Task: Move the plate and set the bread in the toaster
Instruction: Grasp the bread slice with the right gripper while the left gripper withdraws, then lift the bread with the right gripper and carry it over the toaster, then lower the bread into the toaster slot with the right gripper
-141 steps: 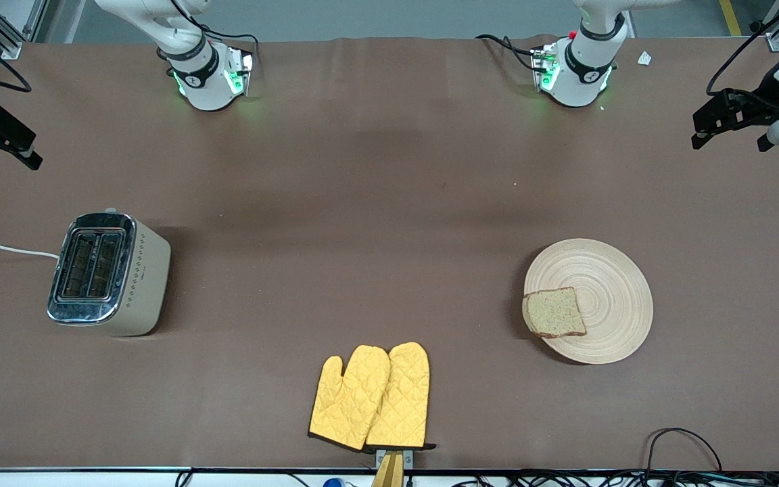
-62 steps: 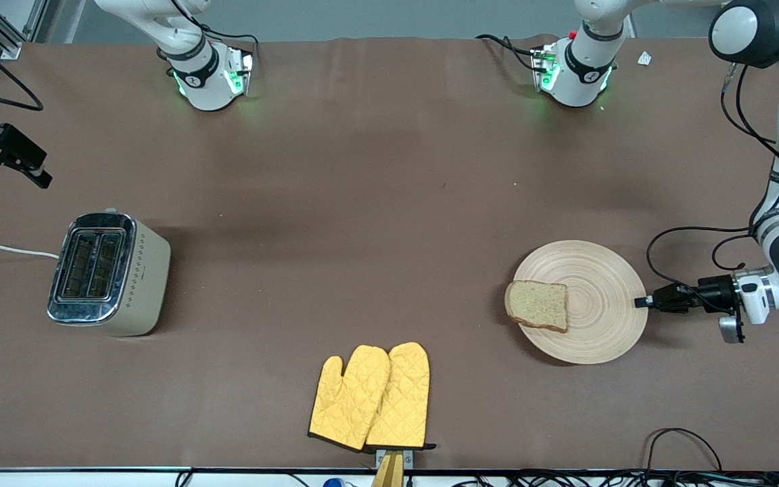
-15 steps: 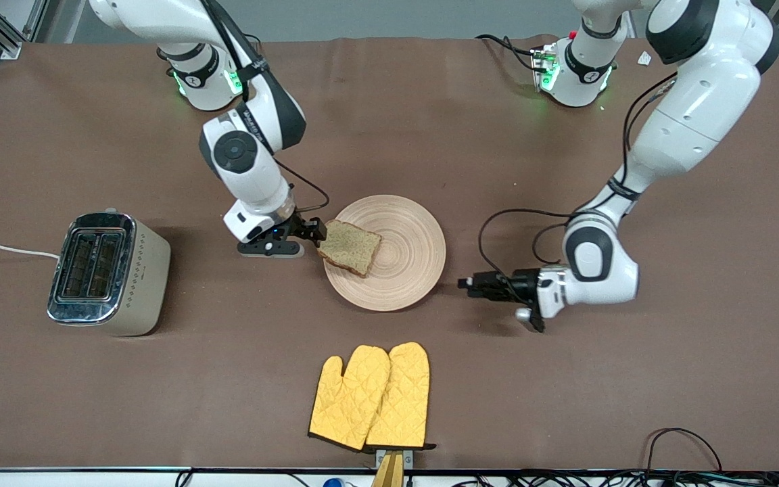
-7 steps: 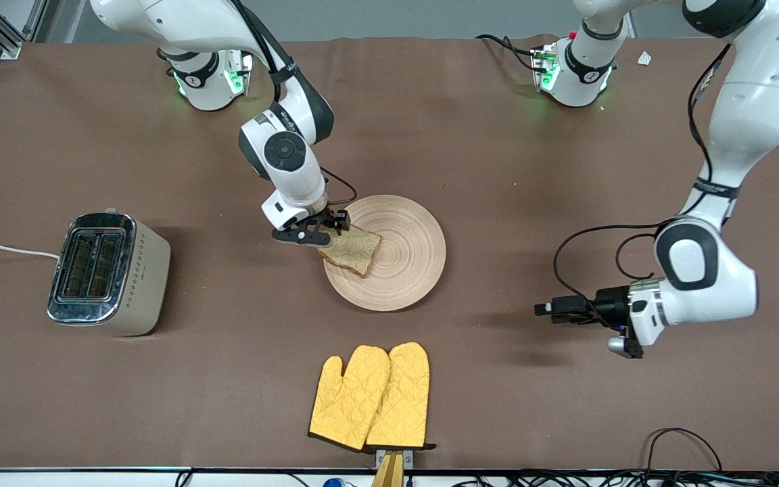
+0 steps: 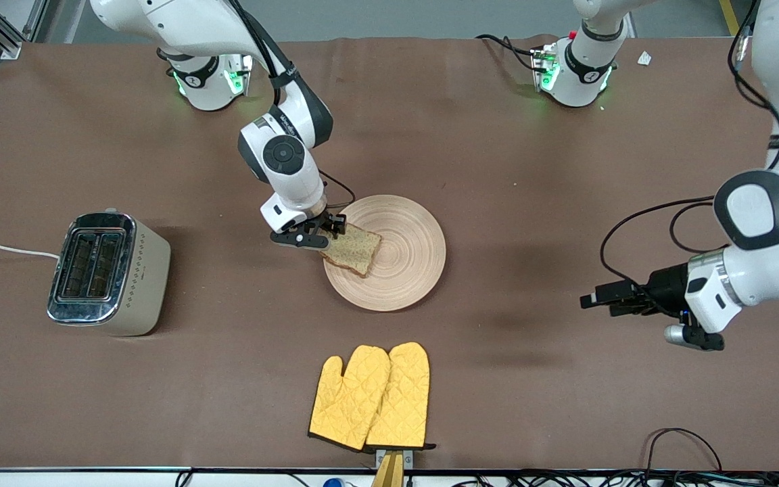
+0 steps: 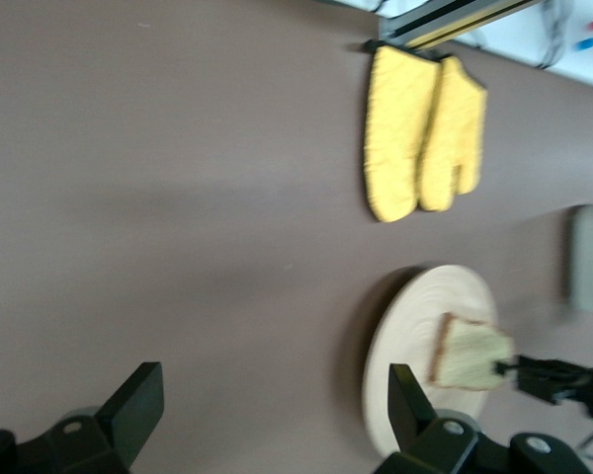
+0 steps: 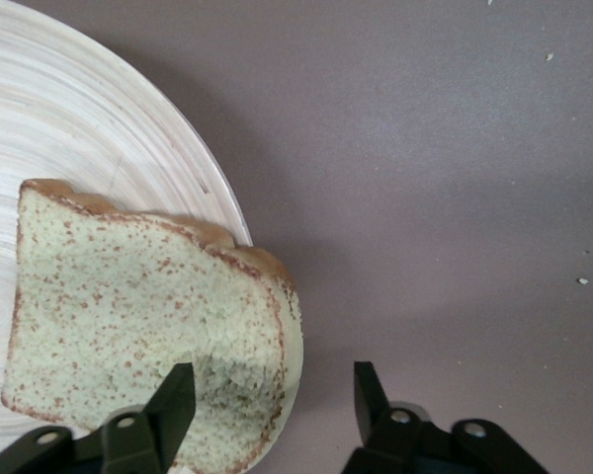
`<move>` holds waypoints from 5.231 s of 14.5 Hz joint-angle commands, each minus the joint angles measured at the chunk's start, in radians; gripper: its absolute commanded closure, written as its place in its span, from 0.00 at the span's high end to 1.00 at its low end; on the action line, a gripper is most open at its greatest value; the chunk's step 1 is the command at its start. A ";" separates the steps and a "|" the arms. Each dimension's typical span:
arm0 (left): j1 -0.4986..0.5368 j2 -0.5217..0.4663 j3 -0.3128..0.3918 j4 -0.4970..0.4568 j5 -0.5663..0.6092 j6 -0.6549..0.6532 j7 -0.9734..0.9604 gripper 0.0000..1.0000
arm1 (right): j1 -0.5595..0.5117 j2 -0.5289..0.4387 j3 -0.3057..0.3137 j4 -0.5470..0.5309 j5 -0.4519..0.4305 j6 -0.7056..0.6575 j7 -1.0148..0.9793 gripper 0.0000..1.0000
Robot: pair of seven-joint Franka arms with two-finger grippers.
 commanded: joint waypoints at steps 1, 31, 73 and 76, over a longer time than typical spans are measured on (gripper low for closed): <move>-0.010 -0.088 -0.004 -0.012 0.104 -0.065 -0.122 1.00 | -0.007 0.016 0.005 0.005 -0.007 0.022 0.024 0.63; -0.453 -0.501 0.461 0.011 0.409 -0.533 -0.163 1.00 | -0.009 -0.045 -0.017 0.405 -0.121 -0.581 0.076 0.00; -0.444 -0.510 0.466 0.026 0.360 -0.584 -0.114 1.00 | -0.216 -0.095 -0.207 0.279 -0.964 -0.818 -0.502 0.00; -0.444 -0.509 0.466 0.028 0.360 -0.582 -0.115 1.00 | -0.213 -0.078 -0.206 0.276 -0.962 -0.812 -0.499 0.00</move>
